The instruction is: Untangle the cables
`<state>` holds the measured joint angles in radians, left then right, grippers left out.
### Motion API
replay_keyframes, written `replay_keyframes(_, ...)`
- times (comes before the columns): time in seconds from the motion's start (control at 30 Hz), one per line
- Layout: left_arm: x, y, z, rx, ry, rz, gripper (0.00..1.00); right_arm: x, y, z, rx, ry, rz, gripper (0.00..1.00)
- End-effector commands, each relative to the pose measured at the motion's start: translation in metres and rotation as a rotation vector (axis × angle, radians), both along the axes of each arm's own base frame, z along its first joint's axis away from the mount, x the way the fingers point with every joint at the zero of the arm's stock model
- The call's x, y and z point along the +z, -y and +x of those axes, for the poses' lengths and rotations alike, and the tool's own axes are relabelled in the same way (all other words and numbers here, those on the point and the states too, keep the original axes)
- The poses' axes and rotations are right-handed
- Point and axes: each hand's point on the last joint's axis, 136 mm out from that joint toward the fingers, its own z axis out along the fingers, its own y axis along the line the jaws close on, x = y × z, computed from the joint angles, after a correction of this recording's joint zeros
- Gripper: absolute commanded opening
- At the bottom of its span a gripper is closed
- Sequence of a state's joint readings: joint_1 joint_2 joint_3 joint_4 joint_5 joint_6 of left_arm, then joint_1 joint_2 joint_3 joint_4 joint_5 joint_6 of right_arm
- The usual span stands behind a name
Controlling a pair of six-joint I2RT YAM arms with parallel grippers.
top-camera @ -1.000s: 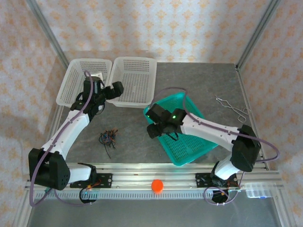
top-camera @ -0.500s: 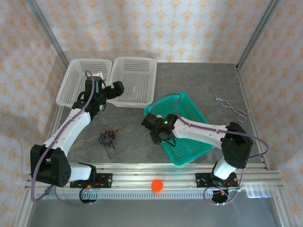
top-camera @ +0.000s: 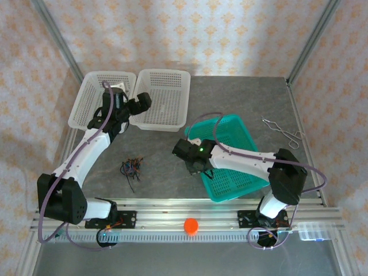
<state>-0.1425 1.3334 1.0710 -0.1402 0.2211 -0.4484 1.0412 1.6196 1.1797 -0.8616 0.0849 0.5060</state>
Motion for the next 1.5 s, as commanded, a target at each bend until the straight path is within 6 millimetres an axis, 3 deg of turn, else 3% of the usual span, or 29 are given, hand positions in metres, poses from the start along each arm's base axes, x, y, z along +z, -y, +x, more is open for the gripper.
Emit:
replay_keyframes(0.0,0.016,0.001,0.007,0.002,0.043,-0.017,0.99,0.009,0.019,0.008,-0.072,0.067,-0.063,0.11)
replay_keyframes(0.23,0.008,-0.007,0.006,0.020,0.004,0.052,0.99,0.034,0.036,0.032,-0.166,0.133,-0.022,0.03)
replay_keyframes(0.33,-0.005,-0.016,0.010,0.034,-0.061,0.110,0.99,0.051,0.043,0.056,-0.207,0.175,0.024,0.01)
replay_keyframes(0.47,-0.023,-0.030,0.023,0.040,-0.140,0.117,1.00,0.072,0.037,0.087,-0.220,0.191,0.121,0.00)
replay_keyframes(0.63,-0.031,-0.043,0.041,0.028,-0.156,0.102,1.00,0.084,0.030,0.128,-0.228,0.181,0.194,0.00)
replay_keyframes(0.8,-0.042,-0.055,0.062,0.027,-0.184,0.111,0.99,0.095,0.020,0.186,-0.245,0.203,0.213,0.00)
replay_keyframes(0.93,-0.045,-0.062,0.074,0.030,-0.194,0.112,0.99,0.093,0.015,0.233,-0.266,0.208,0.230,0.00)
replay_keyframes(1.17,-0.050,-0.076,0.091,0.064,-0.207,0.110,1.00,0.071,0.025,0.308,-0.310,0.198,0.191,0.01)
replay_keyframes(1.4,-0.057,-0.079,0.103,0.057,-0.220,0.099,0.99,0.052,0.022,0.359,-0.271,0.265,0.247,0.04)
replay_keyframes(1.47,-0.062,-0.079,0.105,0.052,-0.233,0.103,0.99,0.052,0.012,0.366,-0.241,0.269,0.295,0.15)
